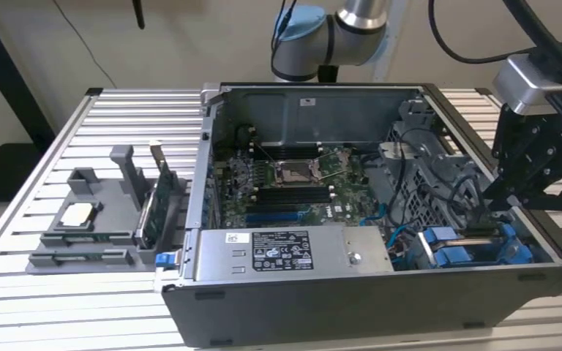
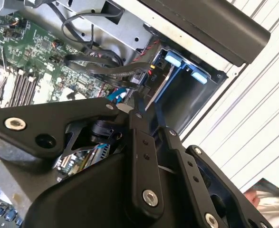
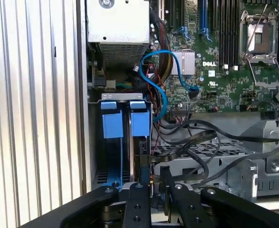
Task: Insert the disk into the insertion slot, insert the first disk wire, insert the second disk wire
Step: 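Insert the second disk wire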
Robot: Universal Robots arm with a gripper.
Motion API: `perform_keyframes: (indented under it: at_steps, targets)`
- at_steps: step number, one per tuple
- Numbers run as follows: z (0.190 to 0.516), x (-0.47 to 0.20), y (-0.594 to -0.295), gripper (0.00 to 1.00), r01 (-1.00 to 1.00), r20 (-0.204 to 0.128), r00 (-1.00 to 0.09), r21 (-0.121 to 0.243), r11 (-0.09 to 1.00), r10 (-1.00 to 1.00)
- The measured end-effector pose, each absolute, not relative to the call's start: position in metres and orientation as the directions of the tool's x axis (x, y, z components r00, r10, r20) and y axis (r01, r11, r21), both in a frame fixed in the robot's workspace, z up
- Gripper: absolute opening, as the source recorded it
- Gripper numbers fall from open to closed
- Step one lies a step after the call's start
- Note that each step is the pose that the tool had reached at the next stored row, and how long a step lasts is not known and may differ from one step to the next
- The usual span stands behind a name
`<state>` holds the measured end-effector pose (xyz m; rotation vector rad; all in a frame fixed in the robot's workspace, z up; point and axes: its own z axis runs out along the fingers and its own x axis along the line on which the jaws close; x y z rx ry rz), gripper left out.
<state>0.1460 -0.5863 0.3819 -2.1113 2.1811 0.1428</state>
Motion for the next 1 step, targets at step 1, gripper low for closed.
perform_keyframes:
  at_steps: [1]
  targets:
    - [0.3819, 0.146, -0.5863, 0.24, -0.999, -0.139, -0.032, -0.004, 0.033, -0.99]
